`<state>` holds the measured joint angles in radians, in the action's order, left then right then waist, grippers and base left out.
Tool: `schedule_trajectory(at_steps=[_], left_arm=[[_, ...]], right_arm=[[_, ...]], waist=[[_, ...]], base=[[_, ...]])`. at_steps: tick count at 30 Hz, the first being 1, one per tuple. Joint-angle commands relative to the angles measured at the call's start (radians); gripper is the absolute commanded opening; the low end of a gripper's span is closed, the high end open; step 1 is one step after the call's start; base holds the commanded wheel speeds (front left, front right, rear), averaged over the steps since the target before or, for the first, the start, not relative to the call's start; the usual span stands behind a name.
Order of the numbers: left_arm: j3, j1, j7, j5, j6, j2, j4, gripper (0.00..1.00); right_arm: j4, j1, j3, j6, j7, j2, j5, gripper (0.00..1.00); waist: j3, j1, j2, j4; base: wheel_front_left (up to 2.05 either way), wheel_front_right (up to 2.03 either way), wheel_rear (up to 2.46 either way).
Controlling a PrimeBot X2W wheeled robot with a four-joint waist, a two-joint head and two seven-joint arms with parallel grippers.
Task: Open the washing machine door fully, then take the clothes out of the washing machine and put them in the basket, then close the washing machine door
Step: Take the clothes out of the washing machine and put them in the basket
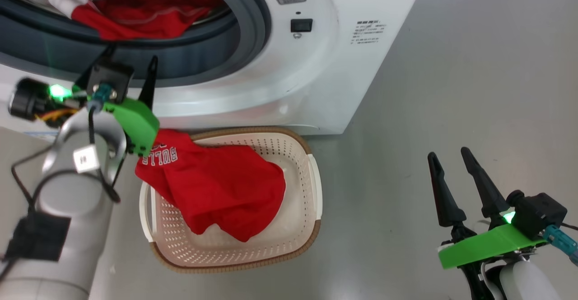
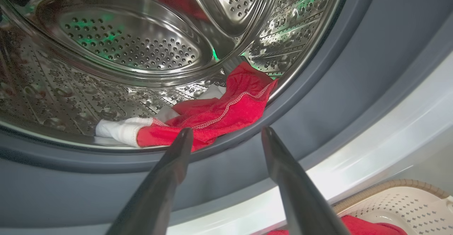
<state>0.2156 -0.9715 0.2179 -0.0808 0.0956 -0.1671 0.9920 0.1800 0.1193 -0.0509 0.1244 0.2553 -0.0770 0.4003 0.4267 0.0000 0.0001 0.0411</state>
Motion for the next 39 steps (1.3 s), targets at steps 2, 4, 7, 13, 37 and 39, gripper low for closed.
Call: schedule_trajectory(at_steps=[2, 4, 7, 13, 37, 39], left_arm=[[0.004, -0.073, -0.007, -0.034, -0.02, -0.048, 0.031, 1.0], [0.026, -0.114, -0.012, -0.056, -0.031, -0.048, 0.067, 1.0], [0.045, -0.153, -0.022, -0.075, -0.044, -0.051, 0.103, 1.0], [0.103, -0.246, -0.061, -0.131, -0.076, -0.062, 0.201, 1.0], [0.201, -0.361, -0.175, -0.177, -0.108, -0.14, 0.293, 1.0], [0.203, -0.362, -0.179, -0.173, -0.112, -0.146, 0.294, 1.0]], right_arm=[[-0.027, 0.022, -0.027, 0.006, 0.006, 0.001, -0.017, 1.0], [-0.027, 0.03, -0.028, 0.006, 0.006, 0.003, -0.016, 1.0], [-0.027, 0.039, -0.032, 0.006, 0.006, 0.004, -0.016, 1.0], [-0.024, 0.065, -0.049, 0.006, 0.006, 0.01, -0.013, 1.0], [-0.03, 0.117, -0.063, 0.006, 0.006, 0.025, 0.001, 1.0], [-0.03, 0.12, -0.065, 0.006, 0.006, 0.026, 0.002, 1.0]], waist=[[0.025, 0.0, -0.0001, -0.005], [0.035, 0.0, -0.0001, -0.006], [0.047, 0.0, -0.0001, -0.009], [0.077, 0.0, -0.0001, -0.029], [0.158, 0.0, -0.0001, -0.103], [0.161, 0.0, -0.0001, -0.107]], base=[[0.0, 0.0, 0.0], [0.0, 0.0, 0.0], [0.0, 0.0, 0.0], [0.0, 0.0, 0.0], [0.0, 0.0, 0.0], [0.0, 0.0, 0.0]])
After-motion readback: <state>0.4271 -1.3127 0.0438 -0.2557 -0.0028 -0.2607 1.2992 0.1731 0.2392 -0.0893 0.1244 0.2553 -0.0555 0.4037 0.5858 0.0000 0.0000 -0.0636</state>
